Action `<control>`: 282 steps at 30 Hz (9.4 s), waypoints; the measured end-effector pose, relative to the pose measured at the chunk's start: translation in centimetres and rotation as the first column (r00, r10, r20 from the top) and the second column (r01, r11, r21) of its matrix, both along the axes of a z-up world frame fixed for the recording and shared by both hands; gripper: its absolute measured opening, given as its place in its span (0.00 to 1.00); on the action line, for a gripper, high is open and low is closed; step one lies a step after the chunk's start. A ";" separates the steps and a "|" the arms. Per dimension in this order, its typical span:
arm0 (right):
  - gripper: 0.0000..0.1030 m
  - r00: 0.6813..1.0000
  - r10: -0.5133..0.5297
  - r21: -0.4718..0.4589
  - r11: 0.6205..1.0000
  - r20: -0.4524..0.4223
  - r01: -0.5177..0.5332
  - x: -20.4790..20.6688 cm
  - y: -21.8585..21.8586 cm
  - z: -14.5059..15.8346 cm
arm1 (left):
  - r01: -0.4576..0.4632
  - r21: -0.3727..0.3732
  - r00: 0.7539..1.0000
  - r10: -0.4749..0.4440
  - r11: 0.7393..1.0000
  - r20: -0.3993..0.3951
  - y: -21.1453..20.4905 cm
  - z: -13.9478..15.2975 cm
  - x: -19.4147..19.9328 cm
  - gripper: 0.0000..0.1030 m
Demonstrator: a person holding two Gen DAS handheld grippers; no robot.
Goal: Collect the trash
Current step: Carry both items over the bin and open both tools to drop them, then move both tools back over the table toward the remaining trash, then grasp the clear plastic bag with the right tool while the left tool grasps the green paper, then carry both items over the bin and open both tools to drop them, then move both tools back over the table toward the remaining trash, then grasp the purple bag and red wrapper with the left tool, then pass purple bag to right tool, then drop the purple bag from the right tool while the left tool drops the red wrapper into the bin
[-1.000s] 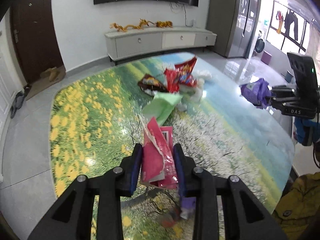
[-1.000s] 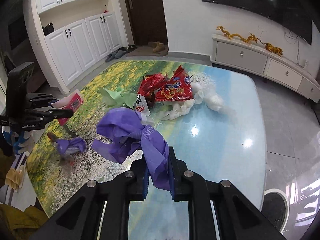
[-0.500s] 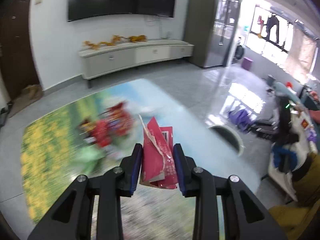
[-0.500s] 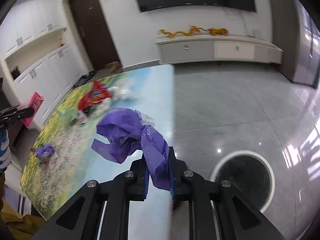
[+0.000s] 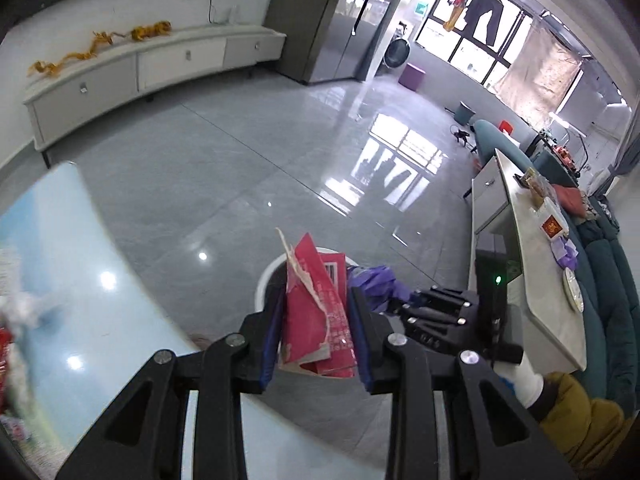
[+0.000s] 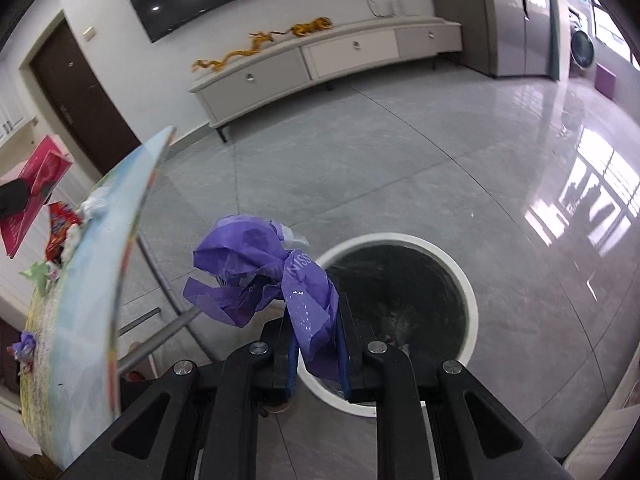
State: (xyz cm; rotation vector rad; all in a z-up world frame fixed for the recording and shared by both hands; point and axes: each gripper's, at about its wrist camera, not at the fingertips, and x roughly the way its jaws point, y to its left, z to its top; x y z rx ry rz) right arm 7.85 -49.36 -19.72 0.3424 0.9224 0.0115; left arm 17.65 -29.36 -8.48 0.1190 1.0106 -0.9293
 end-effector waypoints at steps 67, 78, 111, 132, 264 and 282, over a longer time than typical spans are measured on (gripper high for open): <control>0.56 0.873 0.480 -0.167 0.870 0.082 -0.463 16.8 29.8 7.3 | -0.504 0.222 0.851 0.436 0.835 0.294 36.3 -4.5 4.0 0.70; 0.48 0.824 0.566 -0.221 0.805 0.009 -0.550 21.5 33.3 3.4 | -0.487 0.227 0.870 0.447 0.843 0.206 37.7 -6.9 6.1 0.37; 0.27 0.894 0.393 -0.145 0.918 0.216 -0.369 1.1 17.3 11.0 | -0.455 0.071 0.847 0.407 0.888 0.342 29.0 4.8 -7.4 0.31; 0.30 0.998 0.055 0.022 0.998 0.033 -0.055 0.1 -2.2 -1.2 | -0.081 0.121 0.995 0.073 0.989 0.064 -2.6 -2.4 -0.3 0.34; 0.47 0.617 0.783 0.011 0.618 0.078 -0.786 5.4 42.0 5.8 | -0.669 -0.009 0.743 0.668 0.744 0.034 44.5 -7.3 -12.2 0.25; 0.47 0.955 0.264 -0.096 0.963 0.135 -0.253 5.3 15.3 6.9 | -0.285 -0.039 0.958 0.286 0.958 0.020 19.4 -1.1 -1.0 0.25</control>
